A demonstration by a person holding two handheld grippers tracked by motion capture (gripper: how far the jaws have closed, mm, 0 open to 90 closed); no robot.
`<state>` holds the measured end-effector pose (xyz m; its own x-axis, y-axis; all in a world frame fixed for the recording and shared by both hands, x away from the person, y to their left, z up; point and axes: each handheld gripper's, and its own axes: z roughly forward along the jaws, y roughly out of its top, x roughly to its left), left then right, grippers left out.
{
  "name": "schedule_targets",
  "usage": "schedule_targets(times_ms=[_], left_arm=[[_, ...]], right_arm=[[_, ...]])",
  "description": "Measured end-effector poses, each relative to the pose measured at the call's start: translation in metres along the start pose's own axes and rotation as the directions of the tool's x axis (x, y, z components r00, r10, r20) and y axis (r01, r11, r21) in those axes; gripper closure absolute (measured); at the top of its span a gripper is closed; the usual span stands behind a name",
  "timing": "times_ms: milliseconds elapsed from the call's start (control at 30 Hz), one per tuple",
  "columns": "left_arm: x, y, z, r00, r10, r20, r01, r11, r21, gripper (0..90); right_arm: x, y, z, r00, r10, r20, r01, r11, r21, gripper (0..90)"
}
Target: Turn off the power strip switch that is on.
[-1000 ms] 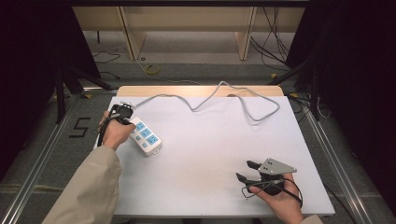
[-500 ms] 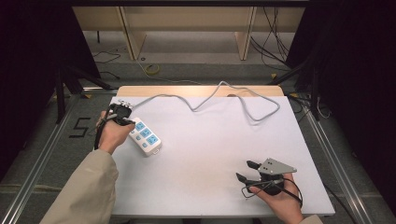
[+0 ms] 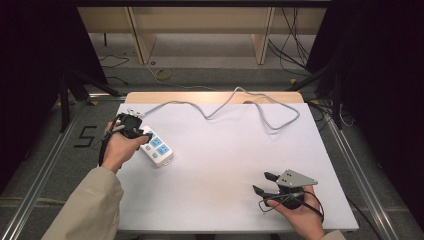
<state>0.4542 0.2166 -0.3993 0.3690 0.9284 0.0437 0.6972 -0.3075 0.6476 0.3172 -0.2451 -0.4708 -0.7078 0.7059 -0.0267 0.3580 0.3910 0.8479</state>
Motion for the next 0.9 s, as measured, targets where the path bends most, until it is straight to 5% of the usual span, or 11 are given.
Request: schedule_targets(times_ms=[300, 900], left_arm=[[-0.010, -0.008, -0.007, 0.9981, 0.007, 0.060, -0.006, 0.9997, -0.026, 44.8], [-0.041, -0.033, -0.020, 0.9839, 0.116, 0.136, -0.102, 0.9888, -0.109, 33.6]], right_arm=[[0.000, 0.000, 0.000, 1.0000, 0.001, 0.000, -0.001, 1.000, 0.001, 38.7], [0.000, 0.000, 0.000, 1.0000, 0.003, 0.001, -0.003, 1.000, 0.001, 38.5]])
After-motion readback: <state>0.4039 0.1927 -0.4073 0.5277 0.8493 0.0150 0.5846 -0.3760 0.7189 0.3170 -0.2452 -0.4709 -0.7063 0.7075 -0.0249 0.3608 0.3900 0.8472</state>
